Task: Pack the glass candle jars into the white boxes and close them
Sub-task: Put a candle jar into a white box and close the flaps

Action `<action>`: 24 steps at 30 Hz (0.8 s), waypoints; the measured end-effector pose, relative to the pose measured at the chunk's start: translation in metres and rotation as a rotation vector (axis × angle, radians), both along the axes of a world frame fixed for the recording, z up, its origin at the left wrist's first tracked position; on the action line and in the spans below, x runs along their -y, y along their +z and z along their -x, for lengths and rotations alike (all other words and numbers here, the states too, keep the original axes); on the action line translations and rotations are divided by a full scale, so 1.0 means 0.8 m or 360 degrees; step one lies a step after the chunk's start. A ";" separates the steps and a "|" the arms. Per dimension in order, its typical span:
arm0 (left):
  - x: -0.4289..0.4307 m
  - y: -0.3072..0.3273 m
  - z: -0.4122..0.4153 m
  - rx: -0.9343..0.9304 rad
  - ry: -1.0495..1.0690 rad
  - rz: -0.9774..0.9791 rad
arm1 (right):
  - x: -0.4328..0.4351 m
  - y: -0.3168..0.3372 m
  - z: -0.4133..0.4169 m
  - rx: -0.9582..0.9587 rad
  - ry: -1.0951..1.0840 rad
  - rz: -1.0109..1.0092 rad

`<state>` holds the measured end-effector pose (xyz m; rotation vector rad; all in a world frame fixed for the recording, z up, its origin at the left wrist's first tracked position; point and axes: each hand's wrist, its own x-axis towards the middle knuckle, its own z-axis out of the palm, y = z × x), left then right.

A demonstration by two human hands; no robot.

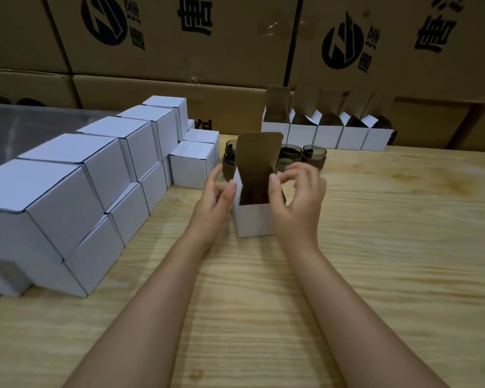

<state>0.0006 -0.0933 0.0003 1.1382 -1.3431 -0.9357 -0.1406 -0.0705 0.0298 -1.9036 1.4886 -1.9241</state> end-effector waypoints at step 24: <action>-0.009 0.002 0.009 0.0424 0.0008 0.0087 | 0.041 -0.016 0.028 0.0721 0.0462 -0.0635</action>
